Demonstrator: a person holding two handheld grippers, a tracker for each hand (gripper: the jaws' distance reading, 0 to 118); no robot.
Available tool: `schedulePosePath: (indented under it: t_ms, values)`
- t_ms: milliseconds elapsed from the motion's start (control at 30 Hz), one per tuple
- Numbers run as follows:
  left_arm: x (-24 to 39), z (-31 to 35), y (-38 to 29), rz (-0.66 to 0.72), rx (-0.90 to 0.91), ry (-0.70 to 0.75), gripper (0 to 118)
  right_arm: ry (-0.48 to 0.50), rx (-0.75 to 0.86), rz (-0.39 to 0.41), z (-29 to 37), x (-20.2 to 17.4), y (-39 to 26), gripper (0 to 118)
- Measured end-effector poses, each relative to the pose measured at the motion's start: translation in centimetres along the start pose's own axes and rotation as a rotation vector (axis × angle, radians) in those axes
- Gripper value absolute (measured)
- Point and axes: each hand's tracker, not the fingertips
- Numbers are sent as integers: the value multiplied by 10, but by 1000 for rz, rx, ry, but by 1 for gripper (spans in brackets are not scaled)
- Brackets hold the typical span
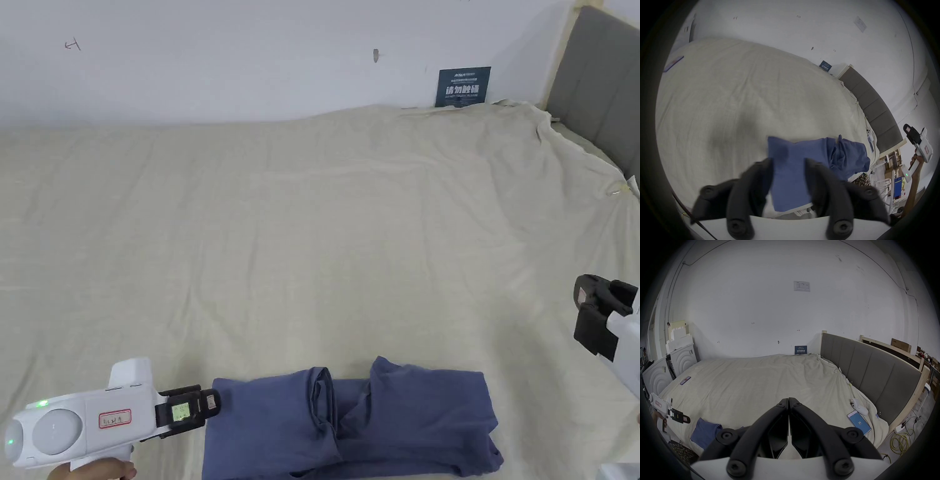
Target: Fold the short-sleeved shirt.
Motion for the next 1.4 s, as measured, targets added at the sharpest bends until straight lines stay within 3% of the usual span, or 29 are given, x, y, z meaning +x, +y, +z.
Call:
schedulePosePath:
  t_ms: [33,100,333,533,567,600,633,733,900,1067,1400]
  values:
    - [-6,-4,-1,14,-12,-3,70,1,0,2,0,-1,0,0]
    - [-15,-12,-4,52,-36,-21,80,1,0,4,0,-2,1,0]
    - [-25,-48,-11,87,-114,-69,80,-11,-15,12,0,-2,-1,0]
    - [-5,-69,-16,17,-167,-83,59,-27,-24,13,-1,0,-2,0]
    - [-4,-71,-16,10,-170,-76,46,-28,-25,11,-1,1,-2,0]
    - [-3,-72,-15,16,-170,-69,25,-29,-25,9,-1,1,-2,0]
    - [-3,-71,-13,18,-169,-62,18,-30,-23,9,-1,2,-1,0]
    - [-9,-69,-12,74,-170,-81,14,-31,-20,11,-1,2,0,0]
    - [1,-55,-16,28,-142,-31,6,-24,-13,10,-2,2,2,0]
    - [1,-28,-12,11,-105,-28,5,-11,-8,11,-3,0,4,0]
    - [-28,48,-6,46,-57,145,5,13,4,12,-5,-3,4,0]
